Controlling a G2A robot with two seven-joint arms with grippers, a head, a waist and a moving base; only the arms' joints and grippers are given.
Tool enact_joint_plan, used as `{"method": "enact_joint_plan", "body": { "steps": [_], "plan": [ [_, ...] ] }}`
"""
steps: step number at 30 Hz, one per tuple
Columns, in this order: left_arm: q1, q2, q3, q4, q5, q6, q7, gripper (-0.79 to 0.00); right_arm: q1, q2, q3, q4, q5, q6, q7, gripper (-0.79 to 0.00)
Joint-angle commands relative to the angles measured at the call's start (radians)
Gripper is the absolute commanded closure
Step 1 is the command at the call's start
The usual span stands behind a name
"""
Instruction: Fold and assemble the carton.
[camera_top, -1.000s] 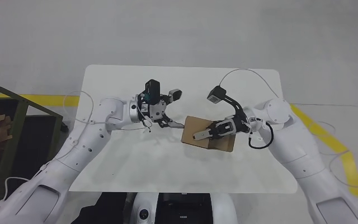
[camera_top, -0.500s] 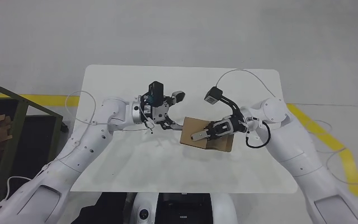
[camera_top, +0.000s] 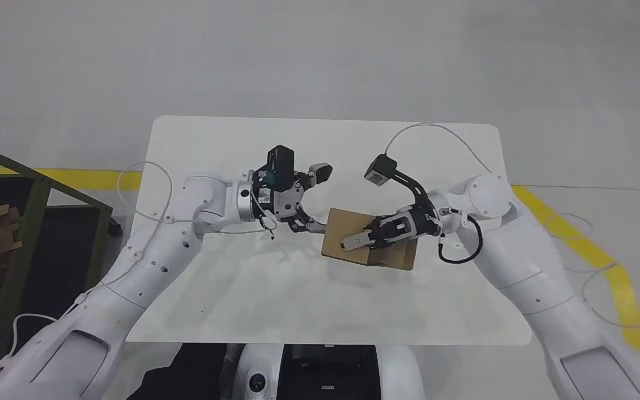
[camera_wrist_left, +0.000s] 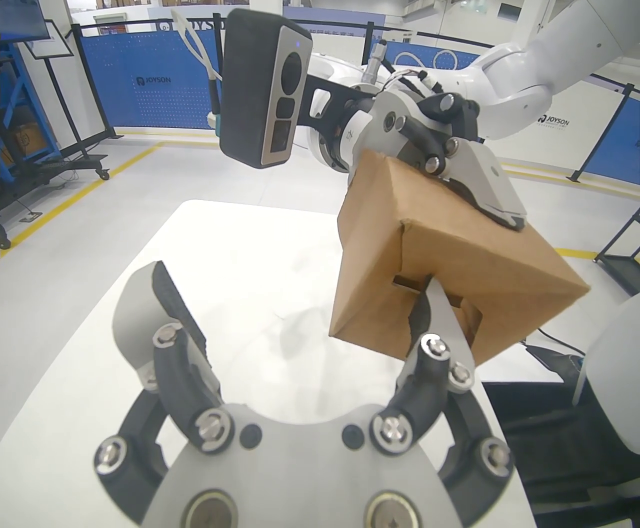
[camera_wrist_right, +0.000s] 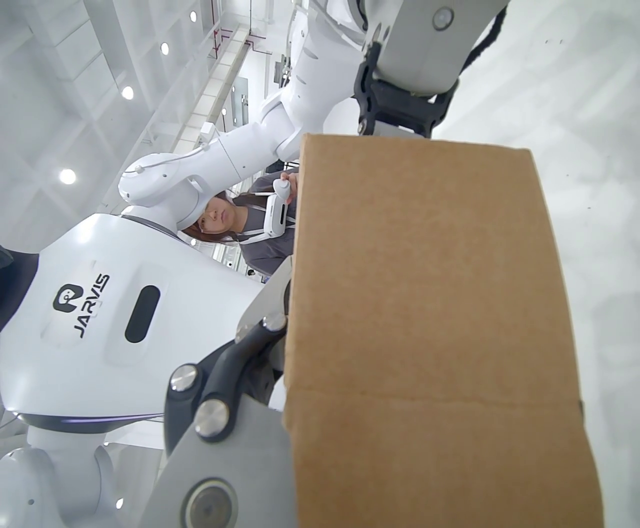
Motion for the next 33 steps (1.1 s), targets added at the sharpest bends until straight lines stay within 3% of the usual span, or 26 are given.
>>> {"method": "enact_joint_plan", "body": {
  "steps": [1, 11, 18, 33],
  "plan": [
    [0.001, 0.001, -0.003, 0.0, 0.002, 0.0, 0.001, -0.785, -0.001, 0.0, 0.001, 0.0, -0.001, -0.001, 0.001, 0.0],
    [0.027, 0.01, -0.059, 0.035, 0.004, 0.0, 0.026, -0.785, -0.009, 0.004, 0.015, 0.022, -0.027, 0.004, -0.006, 0.0],
    [0.061, 0.025, -0.101, 0.047, 0.053, 0.0, 0.06, -0.785, 0.02, -0.009, -0.021, 0.113, -0.065, 0.004, -0.019, 0.0],
    [0.121, 0.098, -0.07, 0.085, 0.328, 0.0, 0.246, -0.785, 0.177, -0.126, -0.23, 0.501, -0.048, -0.071, -0.008, 0.0]
  ]
}}
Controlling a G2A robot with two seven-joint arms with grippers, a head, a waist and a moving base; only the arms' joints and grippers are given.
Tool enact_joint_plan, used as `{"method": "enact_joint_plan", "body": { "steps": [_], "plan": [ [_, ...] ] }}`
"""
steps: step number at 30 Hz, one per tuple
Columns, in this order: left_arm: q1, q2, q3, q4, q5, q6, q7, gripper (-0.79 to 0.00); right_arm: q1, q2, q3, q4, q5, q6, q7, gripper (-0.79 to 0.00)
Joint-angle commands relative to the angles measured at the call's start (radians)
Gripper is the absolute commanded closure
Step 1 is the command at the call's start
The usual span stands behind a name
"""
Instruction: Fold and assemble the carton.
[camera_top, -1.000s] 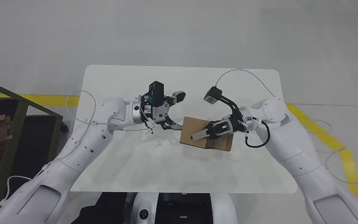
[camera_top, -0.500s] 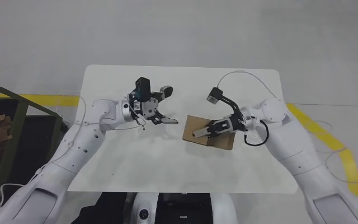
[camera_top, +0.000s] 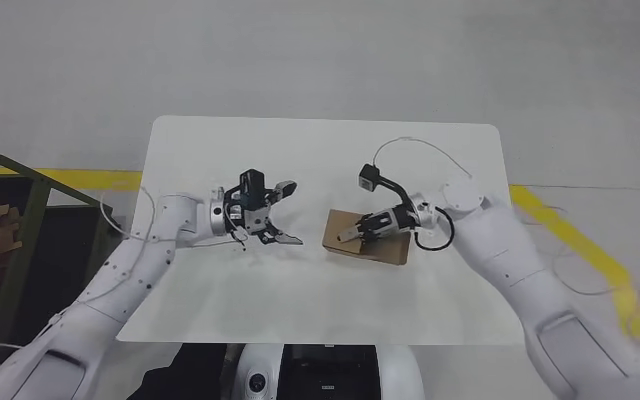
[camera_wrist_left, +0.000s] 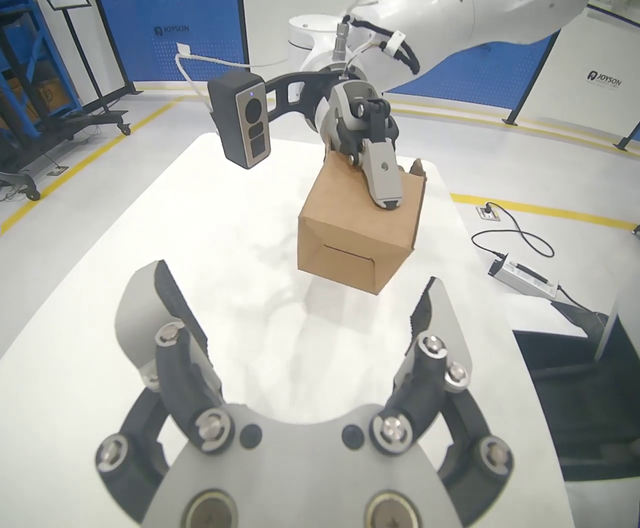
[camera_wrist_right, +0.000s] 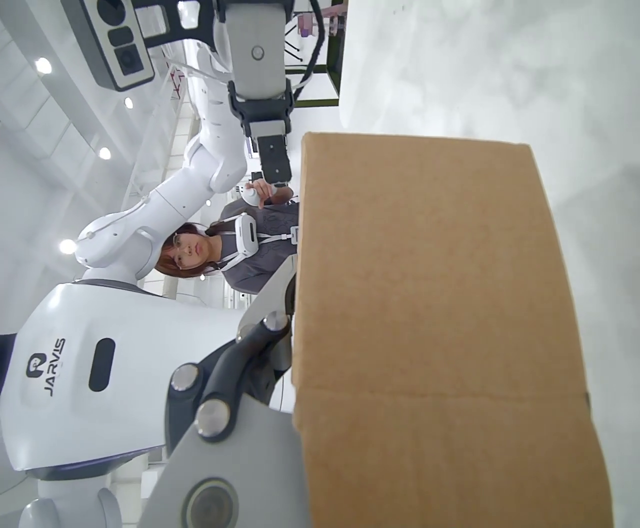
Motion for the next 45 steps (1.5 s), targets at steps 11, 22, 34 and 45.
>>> {"method": "enact_joint_plan", "body": {
  "steps": [11, 22, 34, 45],
  "plan": [
    [0.029, 0.034, -0.03, 0.069, 0.129, 0.007, 0.123, -0.785, 0.087, -0.121, -0.138, 0.204, -0.024, -0.056, -0.038, 0.0],
    [0.052, 0.038, -0.054, 0.056, 0.158, 0.03, 0.136, -0.785, 0.108, -0.2, -0.191, 0.329, -0.047, -0.063, -0.085, -0.145],
    [0.058, 0.033, -0.045, 0.051, 0.185, 0.031, 0.127, -0.785, 0.12, -0.222, -0.17, 0.367, -0.033, -0.08, -0.056, -0.785],
    [0.038, 0.007, 0.011, 0.067, 0.193, 0.094, 0.072, -0.785, 0.046, -0.138, -0.075, 0.215, -0.059, -0.106, -0.081, -0.785]
  ]
}}
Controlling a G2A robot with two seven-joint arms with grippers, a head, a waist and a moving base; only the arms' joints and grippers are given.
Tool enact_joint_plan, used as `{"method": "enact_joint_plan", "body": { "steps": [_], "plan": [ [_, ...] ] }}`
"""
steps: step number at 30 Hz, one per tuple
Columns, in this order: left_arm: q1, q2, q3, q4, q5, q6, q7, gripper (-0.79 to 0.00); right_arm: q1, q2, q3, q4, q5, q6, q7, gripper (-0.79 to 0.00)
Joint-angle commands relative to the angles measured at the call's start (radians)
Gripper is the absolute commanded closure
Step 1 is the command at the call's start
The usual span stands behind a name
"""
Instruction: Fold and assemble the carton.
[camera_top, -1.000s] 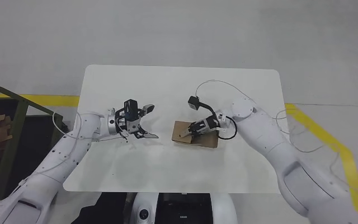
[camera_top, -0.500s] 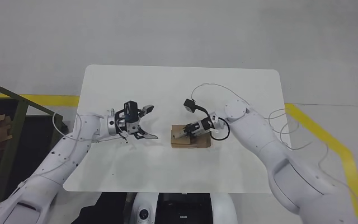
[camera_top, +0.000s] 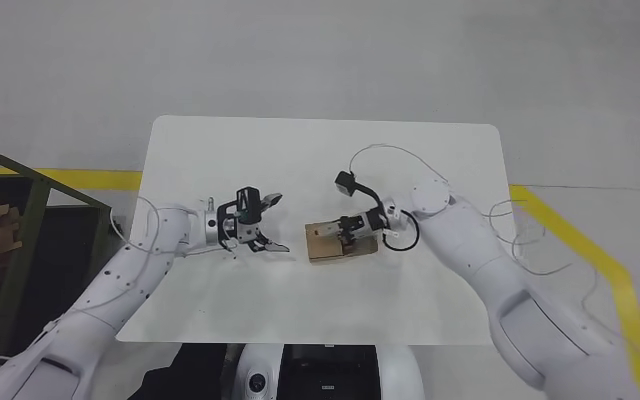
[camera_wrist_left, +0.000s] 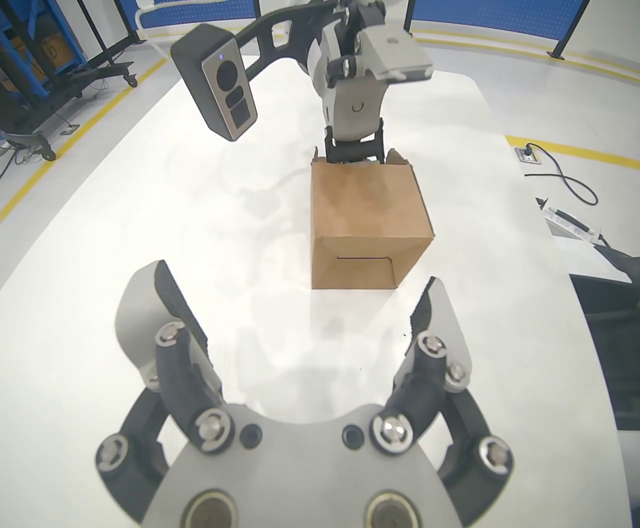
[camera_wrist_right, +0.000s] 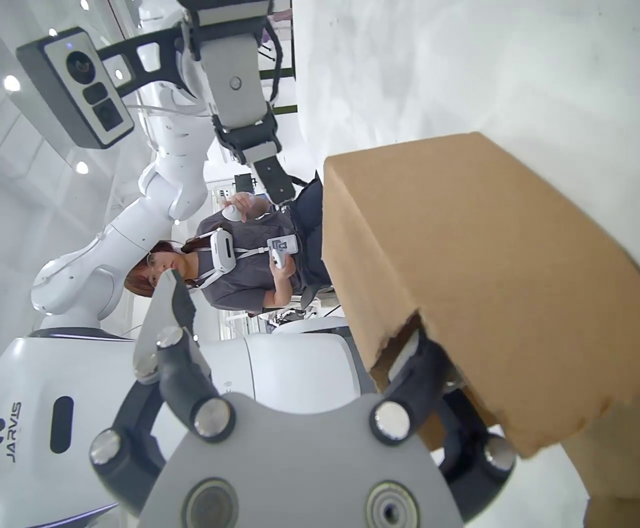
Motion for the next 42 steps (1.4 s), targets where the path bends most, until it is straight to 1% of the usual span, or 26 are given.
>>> {"method": "enact_joint_plan", "body": {
  "steps": [1, 6, 10, 16, 21, 24, 33, 35, 38, 42],
  "plan": [
    [0.001, -0.004, 0.01, 0.001, -0.002, 0.006, -0.003, -0.785, -0.02, 0.021, 0.027, -0.035, -0.005, -0.003, -0.003, -0.785],
    [0.004, -0.014, 0.027, 0.008, -0.013, 0.017, -0.005, -0.785, -0.082, 0.084, 0.112, -0.137, -0.036, -0.005, -0.005, -0.785],
    [0.013, -0.019, 0.039, 0.002, -0.014, 0.029, -0.002, -0.785, -0.149, 0.14, 0.21, -0.238, -0.064, -0.001, -0.016, -0.785],
    [0.022, -0.032, 0.071, -0.019, 0.002, 0.059, -0.002, -0.785, -0.294, 0.219, 0.375, -0.491, -0.124, 0.057, -0.05, -0.785],
    [0.022, -0.046, 0.1, -0.026, 0.014, 0.089, 0.005, -0.785, -0.422, 0.261, 0.478, -0.695, -0.172, 0.121, -0.074, -0.785],
    [0.021, -0.047, 0.103, -0.026, 0.015, 0.092, 0.007, -0.785, -0.472, 0.274, 0.513, -0.766, -0.176, 0.143, -0.088, -0.785],
    [0.022, -0.048, 0.102, -0.026, 0.013, 0.097, 0.004, -0.785, -0.476, 0.275, 0.516, -0.771, -0.174, 0.144, -0.09, -0.785],
    [0.033, -0.052, 0.104, -0.034, -0.007, 0.119, -0.018, -0.785, -0.476, 0.275, 0.516, -0.771, -0.174, 0.144, -0.09, -0.785],
    [0.035, -0.06, 0.117, -0.034, -0.028, 0.127, -0.044, -0.785, -0.476, 0.275, 0.516, -0.771, -0.174, 0.144, -0.09, -0.785],
    [0.032, -0.073, 0.132, -0.018, -0.054, 0.149, -0.05, -0.785, -0.476, 0.275, 0.516, -0.771, -0.174, 0.144, -0.09, -0.785]
  ]
}}
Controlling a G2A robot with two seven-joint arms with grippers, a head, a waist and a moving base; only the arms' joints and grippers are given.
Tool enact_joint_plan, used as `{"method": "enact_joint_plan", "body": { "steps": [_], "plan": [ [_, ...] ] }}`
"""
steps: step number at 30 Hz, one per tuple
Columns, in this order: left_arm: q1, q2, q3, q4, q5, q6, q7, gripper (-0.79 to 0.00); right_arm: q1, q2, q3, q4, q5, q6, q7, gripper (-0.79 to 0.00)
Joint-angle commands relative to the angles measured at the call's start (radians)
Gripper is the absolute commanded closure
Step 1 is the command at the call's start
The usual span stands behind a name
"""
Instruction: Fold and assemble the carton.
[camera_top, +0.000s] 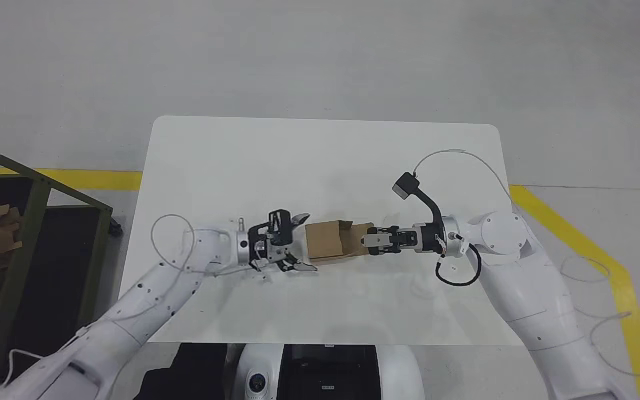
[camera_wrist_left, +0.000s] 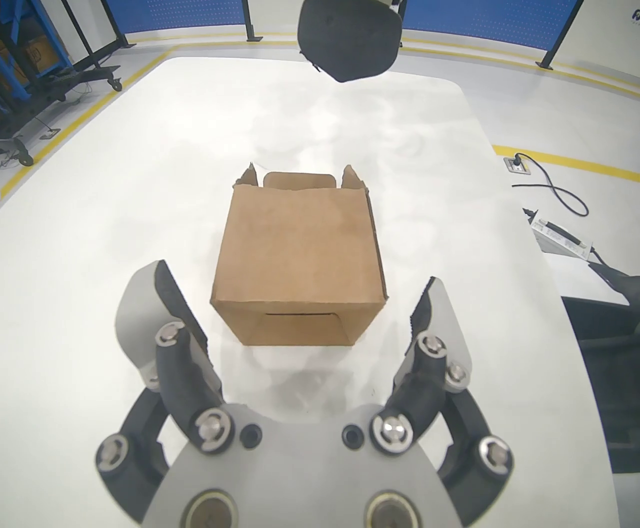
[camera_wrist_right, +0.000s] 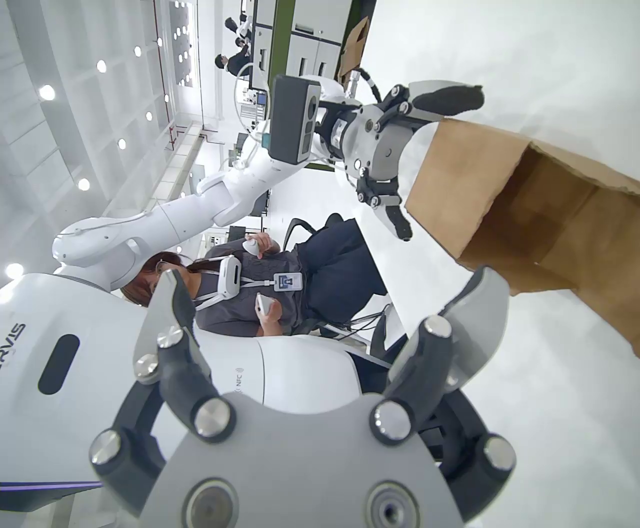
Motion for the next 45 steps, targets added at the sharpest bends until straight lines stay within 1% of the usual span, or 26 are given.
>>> {"method": "enact_joint_plan", "body": {
  "steps": [1, 9, 15, 24, 33, 34, 35, 36, 45],
  "plan": [
    [-0.003, -0.006, 0.008, 0.01, -0.004, 0.013, -0.002, -0.785, 0.0, 0.0, 0.0, 0.0, 0.0, 0.0, 0.0, -0.785],
    [-0.049, -0.038, 0.047, 0.076, -0.009, 0.04, -0.006, -0.785, 0.0, 0.0, 0.0, 0.0, 0.0, 0.0, 0.0, -0.785],
    [-0.09, -0.054, 0.057, 0.113, 0.0, 0.034, 0.003, -0.785, 0.0, 0.0, 0.0, 0.0, 0.0, 0.0, 0.0, -0.785],
    [-0.123, -0.069, 0.078, 0.133, 0.035, -0.008, 0.004, -0.785, 0.0, 0.0, 0.0, 0.0, 0.0, 0.0, 0.0, -0.785],
    [-0.128, -0.074, 0.074, 0.146, 0.064, -0.003, 0.049, -0.785, 0.0, 0.0, 0.0, 0.0, 0.0, 0.0, 0.0, -0.785],
    [-0.127, -0.074, 0.073, 0.146, 0.067, -0.002, 0.053, -0.785, 0.0, 0.0, 0.0, 0.0, 0.0, 0.0, 0.0, -0.431],
    [-0.127, -0.075, 0.072, 0.146, 0.07, -0.001, 0.056, -0.785, 0.0, 0.0, 0.0, 0.0, 0.0, 0.0, 0.0, -0.169],
    [-0.126, -0.075, 0.07, 0.147, 0.071, 0.0, 0.06, -0.785, 0.0, 0.0, 0.0, 0.0, 0.0, 0.0, 0.0, 0.0],
    [-0.125, -0.075, 0.07, 0.147, 0.072, 0.001, 0.061, -0.785, 0.0, 0.0, 0.0, 0.0, 0.0, 0.0, 0.0, 0.0]
  ]
}}
